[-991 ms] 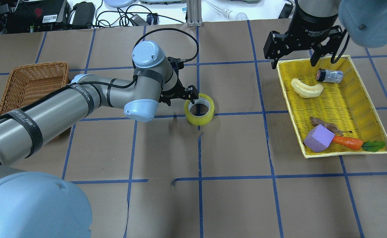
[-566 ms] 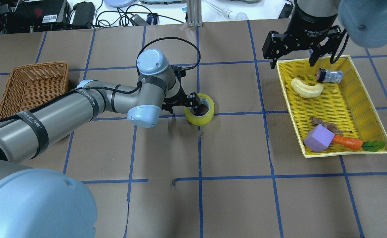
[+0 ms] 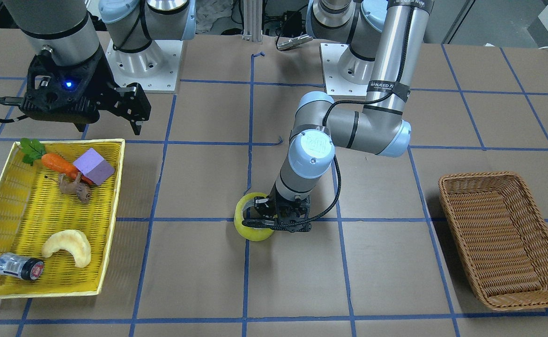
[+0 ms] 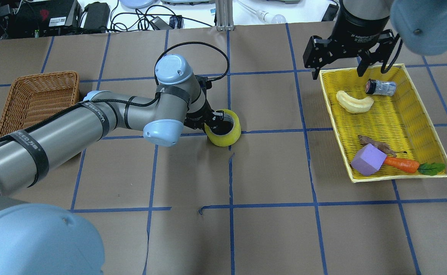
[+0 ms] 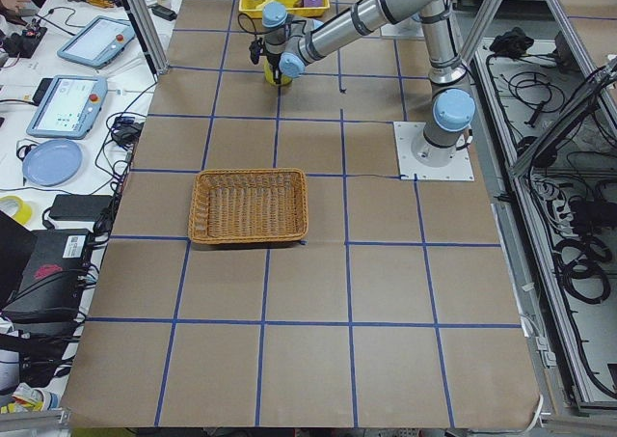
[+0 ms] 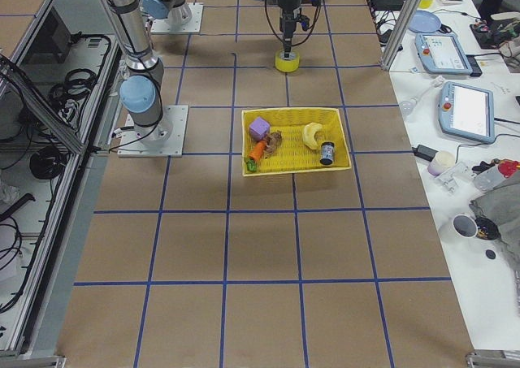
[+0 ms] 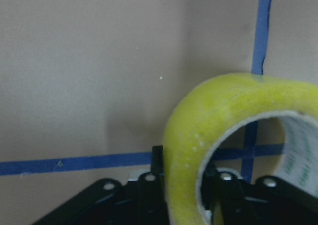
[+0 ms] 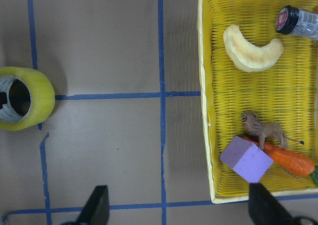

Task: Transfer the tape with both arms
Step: 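Carry the tape roll with the left gripper over the wicker basket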

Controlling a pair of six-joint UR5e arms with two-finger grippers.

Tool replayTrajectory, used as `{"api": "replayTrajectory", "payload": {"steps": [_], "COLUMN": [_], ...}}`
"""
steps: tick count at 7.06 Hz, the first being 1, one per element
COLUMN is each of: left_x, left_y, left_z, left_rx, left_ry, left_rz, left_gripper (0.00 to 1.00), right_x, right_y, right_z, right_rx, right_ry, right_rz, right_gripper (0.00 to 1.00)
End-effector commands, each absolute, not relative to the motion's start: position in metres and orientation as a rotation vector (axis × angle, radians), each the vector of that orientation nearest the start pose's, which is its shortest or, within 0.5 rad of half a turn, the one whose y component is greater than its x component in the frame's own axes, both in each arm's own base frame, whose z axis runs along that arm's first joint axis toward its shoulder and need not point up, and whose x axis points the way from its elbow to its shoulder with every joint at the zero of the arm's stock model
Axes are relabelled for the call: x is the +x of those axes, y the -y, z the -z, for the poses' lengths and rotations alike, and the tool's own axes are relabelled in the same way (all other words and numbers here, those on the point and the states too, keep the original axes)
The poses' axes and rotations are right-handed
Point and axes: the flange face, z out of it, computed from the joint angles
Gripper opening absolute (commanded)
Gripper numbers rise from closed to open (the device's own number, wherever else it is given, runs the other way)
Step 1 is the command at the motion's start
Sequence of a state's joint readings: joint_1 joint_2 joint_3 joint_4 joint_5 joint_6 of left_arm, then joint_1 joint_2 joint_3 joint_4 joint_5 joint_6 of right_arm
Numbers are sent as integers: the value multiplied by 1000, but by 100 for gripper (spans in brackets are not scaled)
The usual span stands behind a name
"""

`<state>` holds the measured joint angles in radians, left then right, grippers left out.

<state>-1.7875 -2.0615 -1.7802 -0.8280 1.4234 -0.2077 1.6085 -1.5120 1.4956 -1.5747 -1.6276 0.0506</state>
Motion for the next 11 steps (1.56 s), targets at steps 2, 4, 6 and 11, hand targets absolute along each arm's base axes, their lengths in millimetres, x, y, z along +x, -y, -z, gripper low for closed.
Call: {"api": "replayTrajectory", "payload": {"steps": [2, 4, 6, 11], "left_x": [-121, 9, 124, 273], "left_y": [598, 609, 603, 579], "left_z": [-262, -298, -307, -250], "left_rx": [165, 52, 28, 87], "left_ry": [-3174, -3101, -3005, -2945], "left_rz": [-13, 53, 111, 153], "left_gripper": [0, 0, 0, 0], "right_x": [146, 146, 147, 148], "right_y": [514, 514, 513, 517], "right_z": [-496, -495, -495, -497], "right_rx": [21, 23, 21, 36], "right_ry": [-3200, -3202, -3197, -3178], "right_rz": [36, 36, 36, 76], "right_gripper": [100, 100, 100, 100]}}
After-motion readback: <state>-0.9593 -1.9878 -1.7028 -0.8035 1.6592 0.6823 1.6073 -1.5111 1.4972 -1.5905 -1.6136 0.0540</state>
